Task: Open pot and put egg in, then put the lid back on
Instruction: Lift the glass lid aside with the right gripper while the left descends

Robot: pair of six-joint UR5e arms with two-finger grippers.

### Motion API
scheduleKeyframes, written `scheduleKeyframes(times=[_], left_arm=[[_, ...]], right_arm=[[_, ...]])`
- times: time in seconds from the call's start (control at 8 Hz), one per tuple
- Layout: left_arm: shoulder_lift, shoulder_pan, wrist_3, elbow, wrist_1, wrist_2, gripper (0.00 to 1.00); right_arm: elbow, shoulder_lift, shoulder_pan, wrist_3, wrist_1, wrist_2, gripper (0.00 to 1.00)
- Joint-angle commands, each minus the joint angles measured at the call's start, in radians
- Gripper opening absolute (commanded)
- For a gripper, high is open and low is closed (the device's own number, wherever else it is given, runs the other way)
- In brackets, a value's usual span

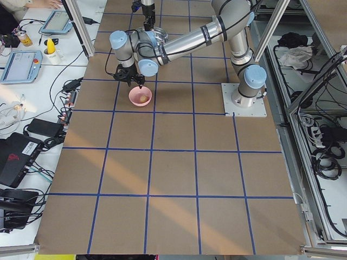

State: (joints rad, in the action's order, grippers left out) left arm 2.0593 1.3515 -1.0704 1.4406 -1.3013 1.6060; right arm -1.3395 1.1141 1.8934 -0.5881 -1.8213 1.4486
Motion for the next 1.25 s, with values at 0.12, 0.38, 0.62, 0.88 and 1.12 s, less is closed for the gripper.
scheduleKeyframes(times=[0.12, 0.38, 0.62, 0.88, 1.12], left_arm=[[0.042, 0.0, -0.037, 0.0, -0.001, 0.0, 0.66], [0.047, 0.0, -0.036, 0.001, -0.004, 0.002, 0.65], [0.07, 0.0, -0.036, 0.021, -0.003, 0.002, 0.65], [0.073, 0.0, -0.034, 0.029, -0.003, 0.003, 0.65], [0.079, -0.002, -0.028, 0.031, -0.003, 0.003, 0.65]], right_arm=[[0.048, 0.064, -0.08, 0.098, 0.126, 0.015, 0.1], [0.043, 0.124, -0.236, 0.311, 0.216, 0.063, 0.08], [-0.004, 0.156, -0.354, 0.443, 0.229, 0.099, 0.07], [-0.114, 0.164, -0.479, 0.605, 0.183, 0.084, 0.04], [-0.15, 0.165, -0.485, 0.643, 0.099, 0.099, 0.04]])
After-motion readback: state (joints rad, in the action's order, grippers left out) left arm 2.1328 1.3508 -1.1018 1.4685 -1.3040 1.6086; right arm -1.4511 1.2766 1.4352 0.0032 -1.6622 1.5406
